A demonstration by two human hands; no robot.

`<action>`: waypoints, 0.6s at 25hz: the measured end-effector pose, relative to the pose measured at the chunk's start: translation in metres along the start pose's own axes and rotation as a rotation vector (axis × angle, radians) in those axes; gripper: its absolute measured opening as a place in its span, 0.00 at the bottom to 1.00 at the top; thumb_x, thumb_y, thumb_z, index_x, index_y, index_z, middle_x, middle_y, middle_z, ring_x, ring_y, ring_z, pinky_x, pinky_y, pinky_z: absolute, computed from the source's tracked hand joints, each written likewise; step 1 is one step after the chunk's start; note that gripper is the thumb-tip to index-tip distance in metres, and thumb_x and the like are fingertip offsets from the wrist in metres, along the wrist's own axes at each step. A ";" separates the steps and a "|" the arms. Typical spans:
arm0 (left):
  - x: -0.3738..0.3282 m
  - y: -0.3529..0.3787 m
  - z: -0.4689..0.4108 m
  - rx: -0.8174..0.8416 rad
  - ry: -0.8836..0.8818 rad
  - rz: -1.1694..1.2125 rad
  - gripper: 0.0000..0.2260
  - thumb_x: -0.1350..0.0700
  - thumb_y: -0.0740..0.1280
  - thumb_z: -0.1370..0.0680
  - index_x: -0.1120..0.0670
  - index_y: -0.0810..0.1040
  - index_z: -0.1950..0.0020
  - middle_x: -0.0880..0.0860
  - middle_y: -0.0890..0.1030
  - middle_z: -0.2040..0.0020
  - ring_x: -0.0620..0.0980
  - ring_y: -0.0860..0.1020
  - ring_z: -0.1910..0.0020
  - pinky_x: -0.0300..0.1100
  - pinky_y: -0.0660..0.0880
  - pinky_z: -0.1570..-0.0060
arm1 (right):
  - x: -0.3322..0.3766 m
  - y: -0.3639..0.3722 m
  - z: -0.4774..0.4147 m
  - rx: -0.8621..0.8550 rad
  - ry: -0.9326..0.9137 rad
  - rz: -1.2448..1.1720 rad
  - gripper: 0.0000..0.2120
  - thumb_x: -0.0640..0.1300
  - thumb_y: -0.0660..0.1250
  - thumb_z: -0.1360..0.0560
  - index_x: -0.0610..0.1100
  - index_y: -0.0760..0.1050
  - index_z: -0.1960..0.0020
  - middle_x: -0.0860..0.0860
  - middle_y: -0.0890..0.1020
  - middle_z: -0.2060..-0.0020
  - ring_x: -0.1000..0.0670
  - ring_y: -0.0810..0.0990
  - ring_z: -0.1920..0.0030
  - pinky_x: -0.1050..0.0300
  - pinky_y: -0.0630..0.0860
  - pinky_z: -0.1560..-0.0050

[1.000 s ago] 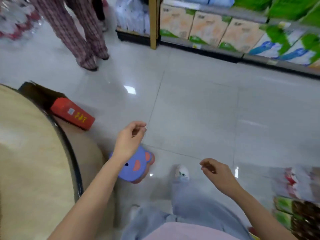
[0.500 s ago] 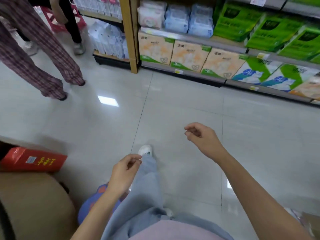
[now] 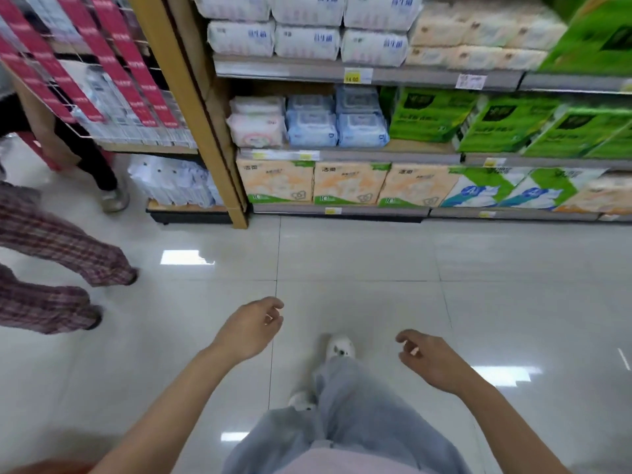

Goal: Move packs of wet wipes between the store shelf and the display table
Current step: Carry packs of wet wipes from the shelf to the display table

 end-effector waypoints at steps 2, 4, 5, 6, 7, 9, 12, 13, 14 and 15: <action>-0.013 -0.029 -0.052 -0.020 0.035 0.018 0.12 0.55 0.61 0.20 0.53 0.74 0.37 0.49 0.78 0.49 0.48 0.77 0.49 0.34 0.70 0.51 | 0.003 -0.021 -0.038 0.013 0.035 0.031 0.14 0.46 0.63 0.23 0.45 0.73 0.38 0.50 0.77 0.52 0.51 0.76 0.55 0.64 0.70 0.55; -0.024 -0.049 -0.097 -0.024 0.057 0.020 0.12 0.56 0.62 0.21 0.54 0.74 0.37 0.50 0.79 0.48 0.48 0.78 0.49 0.35 0.71 0.50 | 0.016 -0.046 -0.079 0.037 0.027 0.062 0.15 0.46 0.62 0.22 0.45 0.72 0.37 0.49 0.78 0.49 0.51 0.76 0.53 0.64 0.70 0.54; -0.030 -0.059 -0.120 -0.030 0.065 0.013 0.12 0.56 0.62 0.21 0.54 0.75 0.37 0.50 0.79 0.48 0.48 0.78 0.49 0.36 0.72 0.48 | 0.027 -0.063 -0.103 0.037 0.012 0.080 0.15 0.46 0.62 0.22 0.46 0.71 0.36 0.49 0.78 0.47 0.51 0.77 0.52 0.64 0.71 0.53; -0.035 -0.067 -0.140 -0.033 0.065 0.010 0.12 0.56 0.62 0.21 0.54 0.75 0.38 0.50 0.79 0.48 0.48 0.78 0.49 0.38 0.73 0.47 | 0.040 -0.082 -0.125 0.032 -0.004 0.101 0.16 0.47 0.61 0.22 0.46 0.71 0.35 0.48 0.78 0.44 0.50 0.77 0.50 0.63 0.72 0.52; -0.040 -0.077 -0.160 -0.031 0.056 0.015 0.12 0.56 0.63 0.21 0.53 0.75 0.38 0.50 0.79 0.48 0.47 0.77 0.49 0.38 0.73 0.46 | 0.056 -0.105 -0.149 0.023 -0.022 0.126 0.16 0.47 0.61 0.21 0.47 0.70 0.35 0.48 0.78 0.42 0.50 0.78 0.47 0.61 0.72 0.50; -0.052 -0.098 -0.194 -0.038 0.050 0.029 0.11 0.55 0.63 0.21 0.52 0.76 0.39 0.48 0.79 0.48 0.44 0.77 0.50 0.38 0.73 0.45 | 0.095 -0.153 -0.190 -0.018 -0.076 0.167 0.16 0.47 0.60 0.21 0.47 0.70 0.34 0.47 0.77 0.40 0.48 0.78 0.44 0.58 0.73 0.46; -0.078 -0.146 -0.246 -0.131 0.090 -0.005 0.12 0.54 0.62 0.21 0.50 0.75 0.38 0.46 0.79 0.45 0.41 0.76 0.48 0.37 0.73 0.45 | 0.167 -0.237 -0.245 -0.126 -0.235 0.253 0.17 0.47 0.59 0.21 0.47 0.69 0.33 0.47 0.77 0.39 0.47 0.78 0.44 0.55 0.74 0.45; -0.088 -0.165 -0.262 -0.163 0.124 -0.029 0.13 0.54 0.62 0.21 0.50 0.75 0.37 0.46 0.78 0.44 0.42 0.76 0.46 0.37 0.72 0.44 | 0.193 -0.264 -0.258 -0.179 -0.293 0.286 0.17 0.46 0.59 0.21 0.47 0.69 0.33 0.47 0.76 0.38 0.46 0.77 0.43 0.53 0.75 0.45; -0.100 -0.184 -0.276 -0.192 0.168 -0.048 0.13 0.54 0.62 0.21 0.51 0.74 0.36 0.47 0.78 0.43 0.43 0.76 0.44 0.36 0.71 0.44 | 0.219 -0.288 -0.267 -0.229 -0.352 0.310 0.17 0.46 0.59 0.21 0.47 0.69 0.32 0.47 0.75 0.37 0.46 0.77 0.42 0.51 0.75 0.45; -0.111 -0.204 -0.290 -0.219 0.210 -0.059 0.13 0.55 0.62 0.21 0.51 0.74 0.36 0.47 0.78 0.42 0.44 0.76 0.43 0.36 0.70 0.45 | 0.244 -0.312 -0.274 -0.277 -0.401 0.322 0.18 0.46 0.59 0.21 0.47 0.68 0.32 0.48 0.74 0.36 0.45 0.75 0.40 0.50 0.74 0.44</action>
Point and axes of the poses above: each hand's wrist, its own z-axis away from the middle knuckle, its own y-axis out of the palm, x = y × z, the point moved 4 cm from there along -z, towards the middle knuckle
